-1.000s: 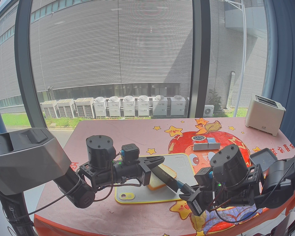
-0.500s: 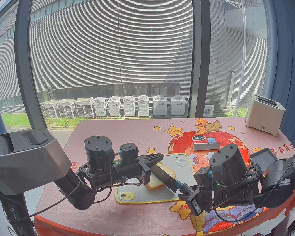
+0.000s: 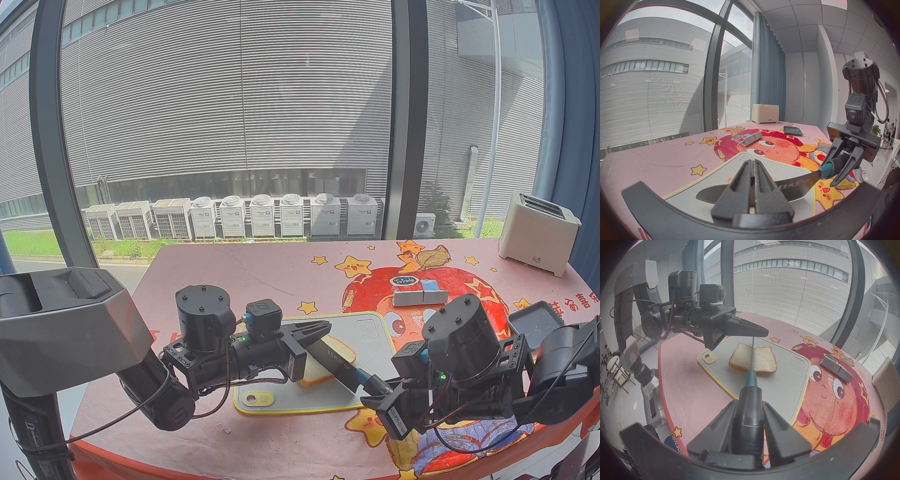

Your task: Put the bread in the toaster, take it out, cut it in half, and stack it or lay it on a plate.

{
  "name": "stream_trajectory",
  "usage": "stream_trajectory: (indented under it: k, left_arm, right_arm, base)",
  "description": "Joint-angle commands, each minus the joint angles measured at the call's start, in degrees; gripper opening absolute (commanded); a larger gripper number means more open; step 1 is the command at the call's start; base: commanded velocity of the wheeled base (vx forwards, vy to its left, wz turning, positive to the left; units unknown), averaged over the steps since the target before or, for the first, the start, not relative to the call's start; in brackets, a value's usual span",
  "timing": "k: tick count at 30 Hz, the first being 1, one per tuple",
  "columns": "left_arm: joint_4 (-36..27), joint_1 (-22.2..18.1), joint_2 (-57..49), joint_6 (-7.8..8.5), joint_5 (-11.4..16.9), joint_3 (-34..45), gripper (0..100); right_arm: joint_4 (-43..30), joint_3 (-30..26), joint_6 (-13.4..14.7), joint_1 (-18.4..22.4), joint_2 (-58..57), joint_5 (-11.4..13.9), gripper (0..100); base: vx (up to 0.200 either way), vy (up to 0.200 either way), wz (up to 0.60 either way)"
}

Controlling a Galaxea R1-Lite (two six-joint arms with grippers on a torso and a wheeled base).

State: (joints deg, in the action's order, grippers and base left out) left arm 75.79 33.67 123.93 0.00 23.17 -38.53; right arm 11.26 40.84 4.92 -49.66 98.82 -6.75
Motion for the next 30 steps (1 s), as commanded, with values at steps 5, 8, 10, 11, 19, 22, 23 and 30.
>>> stream_trajectory:
  k: [5,8,10,11,19,22,23,30]
  left_arm:
    - [0.9,0.0,1.8,-0.09,-0.9,0.1,0]
    - [1.2,0.1,1.9,-0.09,-0.9,0.2,0]
    - [1.2,0.2,1.9,-0.18,-0.9,0.3,0]
    - [1.2,0.2,1.9,-0.18,-0.9,0.4,0]
    - [1.2,0.3,1.4,-0.18,-0.9,0.0,0]
    - [1.2,0.3,1.6,-0.18,-0.9,0.5,0]
    - [1.2,0.2,1.7,-0.18,-0.9,0.7,0]
    - [1.2,0.0,2.0,-0.18,-0.9,1.4,0]
  right_arm:
    - [0.0,-0.2,0.0,0.1,0.1,0.0,0]
    - [0.0,-0.3,0.2,0.3,0.1,0.0,0]
    - [0.0,-0.5,0.3,0.3,0.1,0.0,0]
    - [0.0,-0.5,0.4,0.3,0.1,0.0,0]
    - [0.0,-0.7,0.4,0.3,0.9,0.0,0]
    - [0.0,-0.6,0.4,0.3,1.1,0.0,0]
    - [0.0,-0.6,0.4,0.3,1.1,0.0,0]
    - [0.2,0.0,0.6,0.0,0.2,0.0,0]
  base:
    - [0.000,0.000,0.00]
    - [0.000,0.000,0.00]
    - [0.000,0.000,0.00]
    - [0.000,0.000,0.00]
    - [0.000,0.000,0.00]
    - [0.000,0.000,0.00]
    - [0.000,0.000,0.00]
    - [0.000,0.000,0.00]
